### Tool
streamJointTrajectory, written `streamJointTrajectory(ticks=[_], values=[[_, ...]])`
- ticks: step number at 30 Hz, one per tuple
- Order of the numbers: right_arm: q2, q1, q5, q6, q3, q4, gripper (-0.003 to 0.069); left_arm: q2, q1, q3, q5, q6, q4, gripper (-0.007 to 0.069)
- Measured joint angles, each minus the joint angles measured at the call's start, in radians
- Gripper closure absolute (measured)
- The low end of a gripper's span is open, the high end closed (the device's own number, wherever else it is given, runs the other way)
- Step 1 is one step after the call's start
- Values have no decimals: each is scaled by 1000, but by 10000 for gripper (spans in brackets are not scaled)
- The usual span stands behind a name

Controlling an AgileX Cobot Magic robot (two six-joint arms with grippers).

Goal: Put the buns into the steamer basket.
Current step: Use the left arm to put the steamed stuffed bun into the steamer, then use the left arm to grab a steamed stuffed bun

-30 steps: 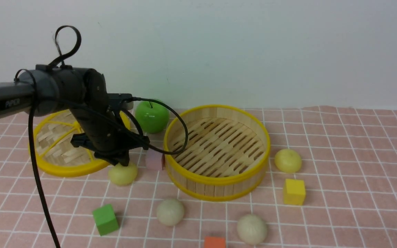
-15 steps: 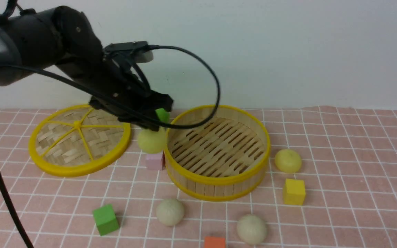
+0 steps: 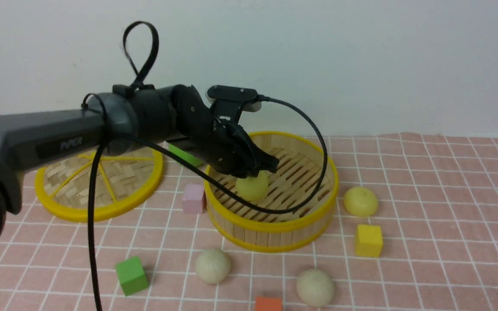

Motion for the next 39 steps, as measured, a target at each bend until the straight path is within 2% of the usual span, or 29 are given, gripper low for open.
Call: streamJointTrajectory(ticks=[3,4,6,7,10,12,14,15,17,19,21,23,26,31,39], values=[[0,0,0,0,0,0,419,7,5,0,1,-10,1,525],[0,0,0,0,0,0,419,3,7,0,1,-11,1,470],[0,0,0,0,0,0,419,-6,7,0,2,-13,2,417],[0,0,0,0,0,0,419,-23,7,0,10,-13,4,363],[0,0,0,0,0,0,419,-92,7,1,21,-29,4,265],[0,0,0,0,0,0,419,-170,7,1,64,-44,4,220],[0,0,0,0,0,0,419,-265,7,0,187,-55,8,199],[0,0,0,0,0,0,419,-273,7,0,201,-55,8,199],[0,0,0,0,0,0,419,-342,0,1,374,-90,9,229],[0,0,0,0,0,0,419,-374,-30,35,537,-136,25,312],[0,0,0,0,0,0,419,-374,-67,88,614,-152,53,393],[0,0,0,0,0,0,419,-366,-112,162,644,-159,93,475],[0,0,0,0,0,0,419,-359,-151,247,601,-159,131,535],[0,0,0,0,0,0,419,-359,-137,314,464,-161,183,514],[0,0,0,0,0,0,419,-294,-68,323,342,-163,206,342]])
